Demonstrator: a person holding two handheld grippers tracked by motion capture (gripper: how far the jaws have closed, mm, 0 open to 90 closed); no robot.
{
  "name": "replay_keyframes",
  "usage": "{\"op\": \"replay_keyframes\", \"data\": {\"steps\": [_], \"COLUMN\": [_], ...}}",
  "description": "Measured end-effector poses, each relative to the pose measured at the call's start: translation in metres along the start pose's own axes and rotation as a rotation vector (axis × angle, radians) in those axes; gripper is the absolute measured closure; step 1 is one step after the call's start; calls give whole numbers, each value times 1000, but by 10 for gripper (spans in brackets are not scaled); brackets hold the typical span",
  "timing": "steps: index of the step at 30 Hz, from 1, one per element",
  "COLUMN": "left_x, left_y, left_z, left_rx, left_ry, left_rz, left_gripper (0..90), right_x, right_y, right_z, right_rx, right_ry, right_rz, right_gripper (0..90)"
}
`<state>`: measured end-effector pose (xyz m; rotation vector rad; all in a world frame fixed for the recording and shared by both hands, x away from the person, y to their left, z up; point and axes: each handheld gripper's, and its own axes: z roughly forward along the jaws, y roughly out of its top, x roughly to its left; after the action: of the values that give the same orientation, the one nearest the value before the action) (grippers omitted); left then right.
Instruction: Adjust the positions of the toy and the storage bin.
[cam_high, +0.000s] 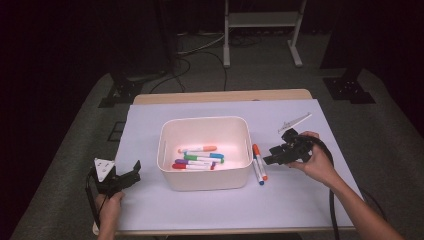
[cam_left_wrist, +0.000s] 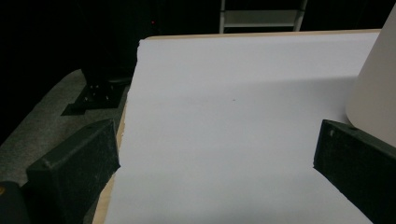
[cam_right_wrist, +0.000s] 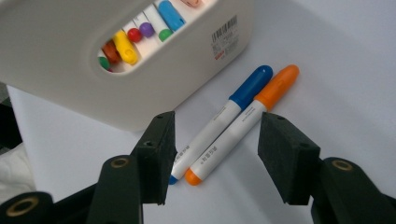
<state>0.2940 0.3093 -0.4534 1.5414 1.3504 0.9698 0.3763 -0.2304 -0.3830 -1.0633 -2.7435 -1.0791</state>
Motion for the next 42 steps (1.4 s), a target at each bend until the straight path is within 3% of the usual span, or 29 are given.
{"op": "replay_keyframes", "data": {"steps": [13, 27, 33, 42], "left_x": [0, 0, 0, 0], "left_y": [0, 0, 0, 0], "left_z": [0, 0, 0, 0], "left_rx": [-1, -3, -3, -1], "left_ry": [-1, -1, -2, -1], "left_rz": [1, 0, -1, 0], "left_gripper": [0, 0, 0, 0], "right_x": [-9, -17, -19, -30], "right_y": [1, -5, -11, -31], "right_z": [39, 58, 56, 35], "right_rx": [21, 31, 37, 36], "right_ry": [-50, -128, -152, -219], "right_rz": [54, 85, 99, 127], "right_gripper": [469, 522, 528, 546]}}
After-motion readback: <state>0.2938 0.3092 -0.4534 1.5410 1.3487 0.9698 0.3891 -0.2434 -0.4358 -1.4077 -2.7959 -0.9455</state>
